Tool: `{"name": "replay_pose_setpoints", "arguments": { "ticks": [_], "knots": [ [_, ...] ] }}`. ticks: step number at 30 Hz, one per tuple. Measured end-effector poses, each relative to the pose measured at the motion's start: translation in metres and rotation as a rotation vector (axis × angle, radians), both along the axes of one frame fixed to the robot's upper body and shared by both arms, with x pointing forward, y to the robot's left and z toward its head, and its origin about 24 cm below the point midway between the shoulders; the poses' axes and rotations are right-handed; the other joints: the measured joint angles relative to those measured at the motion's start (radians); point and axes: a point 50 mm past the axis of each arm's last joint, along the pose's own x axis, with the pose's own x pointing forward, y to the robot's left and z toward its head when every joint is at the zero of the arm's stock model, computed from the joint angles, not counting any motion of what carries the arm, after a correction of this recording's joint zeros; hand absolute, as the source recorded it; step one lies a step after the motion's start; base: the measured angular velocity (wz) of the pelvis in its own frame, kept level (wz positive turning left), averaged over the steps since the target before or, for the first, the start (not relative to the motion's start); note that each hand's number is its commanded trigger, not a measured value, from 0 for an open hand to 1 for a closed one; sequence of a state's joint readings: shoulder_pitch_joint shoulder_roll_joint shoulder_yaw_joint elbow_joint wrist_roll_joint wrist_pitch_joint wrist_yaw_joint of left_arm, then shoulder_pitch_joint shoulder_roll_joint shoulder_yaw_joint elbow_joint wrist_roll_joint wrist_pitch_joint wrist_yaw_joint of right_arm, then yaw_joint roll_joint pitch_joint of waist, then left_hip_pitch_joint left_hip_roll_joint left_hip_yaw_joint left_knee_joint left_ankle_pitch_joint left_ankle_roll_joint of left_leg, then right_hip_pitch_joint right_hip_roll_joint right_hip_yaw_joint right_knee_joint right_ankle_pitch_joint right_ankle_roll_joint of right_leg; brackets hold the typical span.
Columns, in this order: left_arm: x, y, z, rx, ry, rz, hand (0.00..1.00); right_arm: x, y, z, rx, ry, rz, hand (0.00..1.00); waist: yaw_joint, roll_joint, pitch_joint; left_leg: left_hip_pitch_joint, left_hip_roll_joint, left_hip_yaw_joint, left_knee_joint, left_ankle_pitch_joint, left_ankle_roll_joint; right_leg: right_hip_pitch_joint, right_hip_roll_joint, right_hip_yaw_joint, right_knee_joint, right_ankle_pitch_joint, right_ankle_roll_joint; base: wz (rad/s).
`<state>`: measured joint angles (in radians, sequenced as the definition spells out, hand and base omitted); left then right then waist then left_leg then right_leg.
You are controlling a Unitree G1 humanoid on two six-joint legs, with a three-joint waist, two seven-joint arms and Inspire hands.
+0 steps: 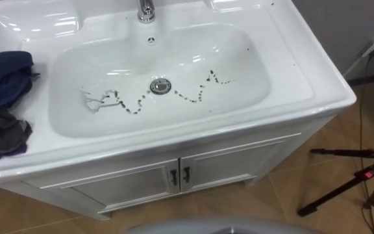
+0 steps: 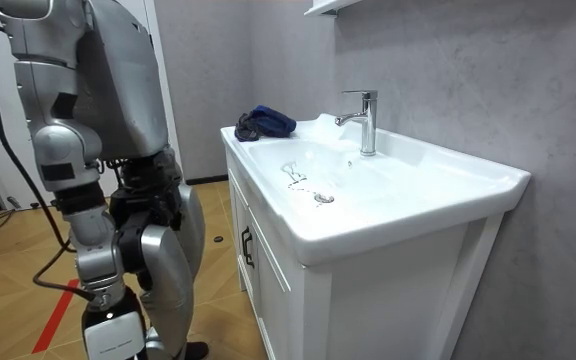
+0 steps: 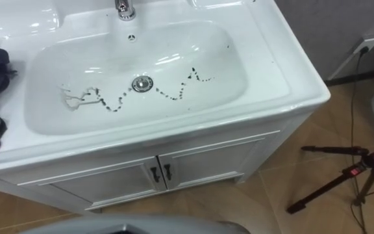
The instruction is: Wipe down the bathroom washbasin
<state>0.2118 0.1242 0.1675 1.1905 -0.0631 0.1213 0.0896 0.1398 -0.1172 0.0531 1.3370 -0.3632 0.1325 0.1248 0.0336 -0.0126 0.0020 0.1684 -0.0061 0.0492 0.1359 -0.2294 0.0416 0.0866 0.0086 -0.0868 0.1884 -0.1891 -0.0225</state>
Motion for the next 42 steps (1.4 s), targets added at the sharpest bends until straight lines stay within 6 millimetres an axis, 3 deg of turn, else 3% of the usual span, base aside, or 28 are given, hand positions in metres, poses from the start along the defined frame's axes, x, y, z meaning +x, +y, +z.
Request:
{"name": "replay_pose_setpoints", "arguments": {
  "ticks": [11,16,19,29,38,42],
  "knots": [
    [-0.001,0.027,0.01,0.243,-0.089,0.495,0.0,0.002,-0.008,0.002,-0.059,-0.035,-0.025,0.0,0.048,0.006,-0.0004,0.002,-0.001,-0.004,-0.003,0.0,0.0,0.0,-0.001,-0.002,-0.002,0.0,0.0,0.0],
    [0.011,0.054,0.024,0.429,-0.185,0.734,0.0,0.001,-0.015,0.003,-0.087,-0.07,-0.079,0.0,0.066,0.015,-0.0047,0.0,-0.001,-0.011,-0.003,0.0,0.0,-0.001,-0.003,-0.016,-0.001,0.0,-0.001,0.04],
    [0.027,0.071,0.036,0.534,-0.26,0.847,0.0,0.004,-0.019,0.004,-0.099,-0.097,-0.078,0.0,0.083,0.022,-0.0072,-0.007,-0.005,-0.025,-0.002,0.0,0.0,-0.004,-0.005,-0.023,-0.001,0.0,-0.001,0.08],
    [0.081,0.126,0.105,0.846,-0.609,1.029,0.0,0.011,-0.028,0.008,-0.137,-0.181,-0.088,0.0,0.08,0.037,-0.0111,-0.018,-0.007,-0.026,0.0,0.002,0.001,-0.02,-0.005,-0.021,0.014,0.0,-0.001,-0.01],
    [0.116,0.147,0.173,1.016,-0.942,1.065,0.0,-0.006,-0.028,0.009,-0.136,-0.159,-0.091,0.0,0.078,0.056,-0.0105,-0.022,-0.007,-0.026,0.0,0.002,0.001,-0.036,-0.004,-0.02,0.024,-0.001,-0.001,-0.02],
    [0.129,0.145,0.201,1.09,-1.086,0.969,0.0,-0.012,-0.028,0.009,-0.13,-0.143,-0.093,0.0,0.073,0.059,-0.0097,-0.022,-0.007,-0.026,0.0,0.002,0.001,-0.034,-0.001,-0.019,0.022,-0.001,-0.001,0.0]
  ]
}}
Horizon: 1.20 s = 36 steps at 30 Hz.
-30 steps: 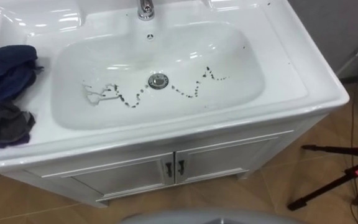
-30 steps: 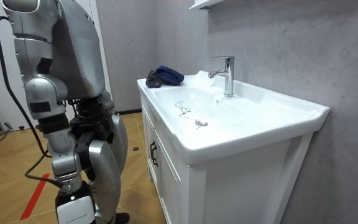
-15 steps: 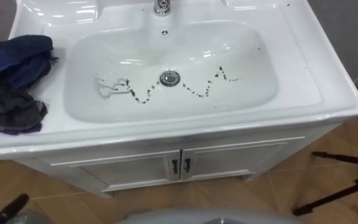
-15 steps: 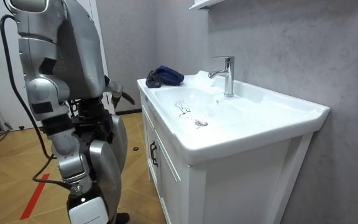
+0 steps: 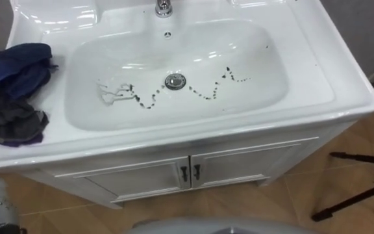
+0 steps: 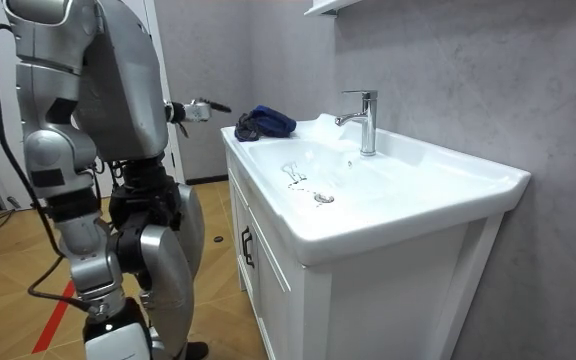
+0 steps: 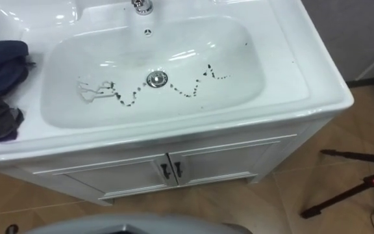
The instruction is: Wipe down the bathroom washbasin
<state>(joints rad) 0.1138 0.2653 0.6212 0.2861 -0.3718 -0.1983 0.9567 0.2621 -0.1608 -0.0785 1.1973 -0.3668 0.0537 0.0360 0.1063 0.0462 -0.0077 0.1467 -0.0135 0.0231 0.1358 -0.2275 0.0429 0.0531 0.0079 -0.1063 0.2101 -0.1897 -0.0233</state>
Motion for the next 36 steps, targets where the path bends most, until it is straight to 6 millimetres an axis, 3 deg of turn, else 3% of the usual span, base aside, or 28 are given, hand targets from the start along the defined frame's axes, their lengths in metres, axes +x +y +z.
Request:
{"name": "replay_pose_setpoints", "arguments": {
  "ticks": [5,11,18,27,36],
  "knots": [
    [0.01,-0.006,0.022,0.158,0.017,-0.048,0.0,0.001,0.002,-0.001,0.01,-0.013,0.005,0.0,-0.036,0.005,0.0033,0.006,0.0,-0.005,0.001,0.0,0.0,0.01,0.001,-0.002,-0.005,0.0,0.0,0.03],
    [0.033,-0.029,0.05,0.351,0.01,-0.199,0.0,-0.001,0.005,-0.001,0.025,-0.003,0.002,0.0,-0.077,0.005,0.0115,0.003,0.001,-0.009,-0.001,0.0,0.0,0.007,0.0,-0.001,-0.007,0.0,0.0,0.0],
    [0.054,-0.053,0.042,0.371,0.058,-0.4,0.0,0.001,0.009,-0.002,0.062,0.016,0.037,0.0,-0.105,0.004,0.0192,0.003,0.0,-0.004,-0.001,0.0,0.0,-0.002,0.009,0.025,-0.005,0.0,-0.001,-0.1],
    [0.073,-0.081,0.023,0.42,0.218,-0.629,0.0,0.007,0.008,-0.003,0.065,0.02,0.045,0.0,-0.13,-0.004,0.0159,0.004,0.0,0.001,-0.001,0.0,0.0,-0.001,0.011,0.026,-0.008,0.001,-0.003,-0.01],
    [0.076,-0.085,0.001,0.396,0.373,-0.738,0.0,0.004,0.008,-0.004,0.071,0.051,0.049,0.0,-0.155,-0.008,0.0149,0.007,0.002,0.012,0.001,0.0,-0.001,-0.001,0.011,0.028,-0.005,0.003,-0.005,-0.01]
  ]
}}
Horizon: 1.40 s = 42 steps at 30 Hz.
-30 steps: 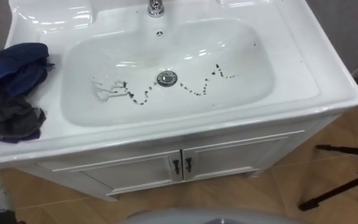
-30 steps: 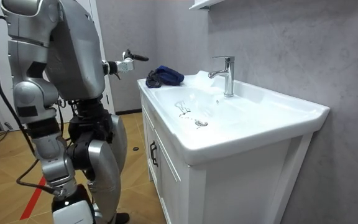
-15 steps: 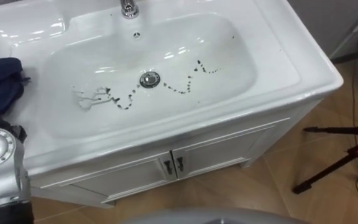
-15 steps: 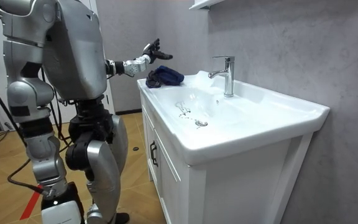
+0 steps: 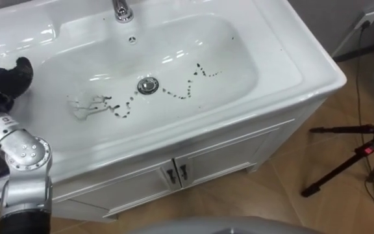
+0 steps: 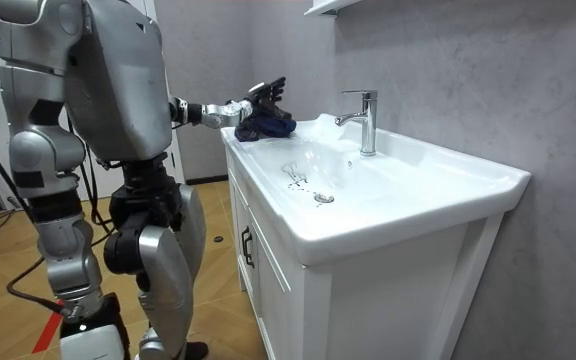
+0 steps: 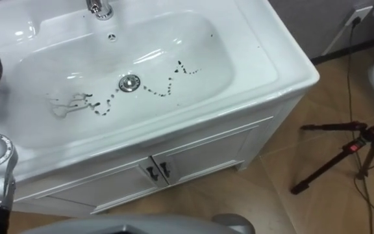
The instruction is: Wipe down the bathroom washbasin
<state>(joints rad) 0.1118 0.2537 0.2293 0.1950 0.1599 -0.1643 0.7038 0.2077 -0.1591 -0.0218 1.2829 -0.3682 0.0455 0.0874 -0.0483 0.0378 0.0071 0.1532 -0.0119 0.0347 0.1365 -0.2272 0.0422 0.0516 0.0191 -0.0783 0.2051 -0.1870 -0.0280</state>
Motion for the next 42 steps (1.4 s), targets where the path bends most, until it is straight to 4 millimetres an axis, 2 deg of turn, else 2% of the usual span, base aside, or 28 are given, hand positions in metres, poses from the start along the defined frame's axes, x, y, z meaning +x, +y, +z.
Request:
{"name": "replay_pose_setpoints", "arguments": {
  "ticks": [4,9,16,20,42],
  "knots": [
    [-0.002,0.002,-0.011,0.026,0.086,-0.002,0.0,-0.003,0.0,0.0,0.003,0.024,-0.008,0.0,0.0,-0.002,0.0026,-0.001,0.006,-0.001,-0.004,0.0,0.0,-0.003,0.002,0.01,-0.001,0.0,0.0,-0.04],
    [-0.007,0.007,-0.028,0.099,0.218,0.022,0.0,-0.002,-0.001,0.0,0.006,0.032,-0.011,0.0,0.001,0.0,0.0017,0.0,0.001,-0.001,-0.007,-0.001,0.0,-0.003,0.004,0.009,-0.002,0.003,0.0,0.0],
    [-0.009,0.008,-0.03,0.102,0.244,0.041,0.0,-0.003,-0.003,0.001,-0.017,0.036,-0.015,0.0,0.003,0.011,-0.0056,0.004,0.001,0.0,-0.002,-0.001,0.0,-0.001,0.003,0.018,-0.002,0.003,-0.001,-0.02],
    [-0.009,0.009,-0.03,0.105,0.25,0.056,0.0,-0.004,-0.003,0.001,-0.02,0.039,-0.016,0.0,0.003,0.017,-0.0052,0.01,0.001,0.007,-0.002,-0.001,0.0,0.001,0.002,0.021,0.002,0.003,-0.002,-0.05],
    [-0.012,0.016,-0.026,0.18,0.28,0.083,0.0,-0.003,-0.005,0.001,-0.022,0.043,-0.024,0.0,0.004,0.011,-0.0062,0.008,0.0,-0.007,-0.001,-0.001,0.0,-0.001,0.002,0.024,0.0,0.007,-0.002,0.0]
  ]
}}
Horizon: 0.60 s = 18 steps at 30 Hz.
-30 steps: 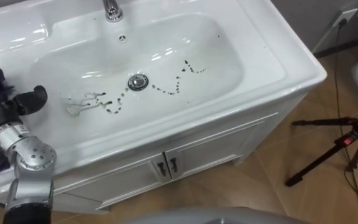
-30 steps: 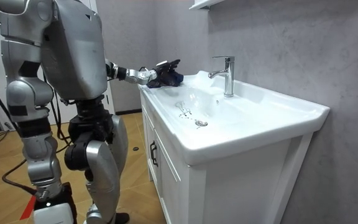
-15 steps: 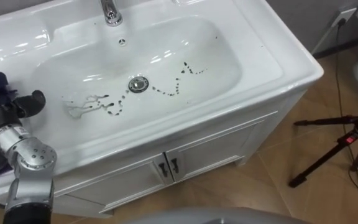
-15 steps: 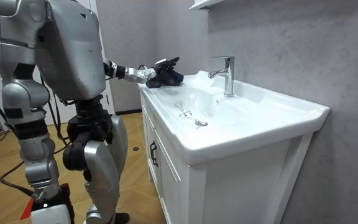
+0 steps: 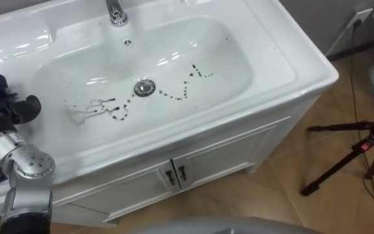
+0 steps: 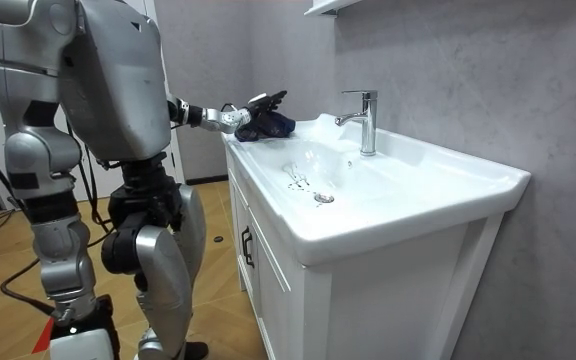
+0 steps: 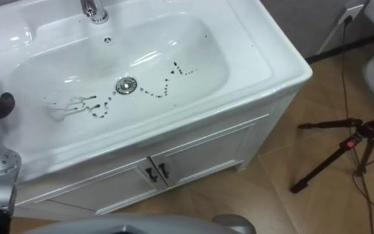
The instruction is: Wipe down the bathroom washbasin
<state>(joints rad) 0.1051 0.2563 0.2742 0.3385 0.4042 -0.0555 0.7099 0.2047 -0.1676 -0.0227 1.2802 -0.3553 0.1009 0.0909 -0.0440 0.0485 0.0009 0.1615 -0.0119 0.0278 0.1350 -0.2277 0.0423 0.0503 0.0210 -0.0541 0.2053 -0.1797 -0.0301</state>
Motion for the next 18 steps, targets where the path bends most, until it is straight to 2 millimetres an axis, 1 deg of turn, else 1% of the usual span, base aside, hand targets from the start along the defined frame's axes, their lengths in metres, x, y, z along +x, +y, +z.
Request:
{"name": "replay_pose_setpoints", "arguments": {
  "ticks": [2,4,8,12,18],
  "knots": [
    [0.0002,-0.0003,0.0002,0.02,0.011,-0.005,0.0,0.0009,-0.0005,0.0001,0.0,-0.002,0.001,0.0,0.0,0.0,0.0001,0.0,0.0,-0.001,0.0,0.0,0.0,0.0,0.0,0.0,0.0,0.0,0.0,0.0],
    [0.0005,-0.0005,0.0005,0.026,0.013,-0.006,0.0,0.0028,-0.0016,0.0003,0.003,-0.004,0.002,0.0,0.004,0.005,0.0024,0.0,0.0,0.0,-0.001,0.0,0.0,-0.001,0.001,0.005,0.0,0.0,0.0,0.0],
    [0.0017,-0.001,0.0014,0.048,0.02,-0.014,0.0,0.0031,-0.0049,0.0012,0.004,-0.001,0.004,0.0,0.013,0.009,0.0032,-0.001,-0.001,-0.011,-0.001,0.0,0.0,-0.001,0.002,0.004,-0.001,0.0,0.0,0.02],
    [0.0015,-0.0007,0.0011,0.053,0.029,-0.01,0.0,0.0026,-0.0091,0.0024,-0.005,0.002,0.005,0.0,0.023,0.01,0.0004,-0.001,-0.001,-0.017,0.0,0.0,0.0,0.0,0.003,-0.002,-0.001,0.0,0.0,0.02],
    [0.0012,-0.0002,0.0009,0.055,0.033,-0.005,0.0,0.0048,-0.0095,0.0025,-0.012,-0.007,0.008,0.0,0.027,0.013,-0.0011,-0.001,-0.001,-0.024,0.001,0.0,0.0,0.0,0.001,-0.004,0.0,0.0,0.0,0.0]
  ]
}}
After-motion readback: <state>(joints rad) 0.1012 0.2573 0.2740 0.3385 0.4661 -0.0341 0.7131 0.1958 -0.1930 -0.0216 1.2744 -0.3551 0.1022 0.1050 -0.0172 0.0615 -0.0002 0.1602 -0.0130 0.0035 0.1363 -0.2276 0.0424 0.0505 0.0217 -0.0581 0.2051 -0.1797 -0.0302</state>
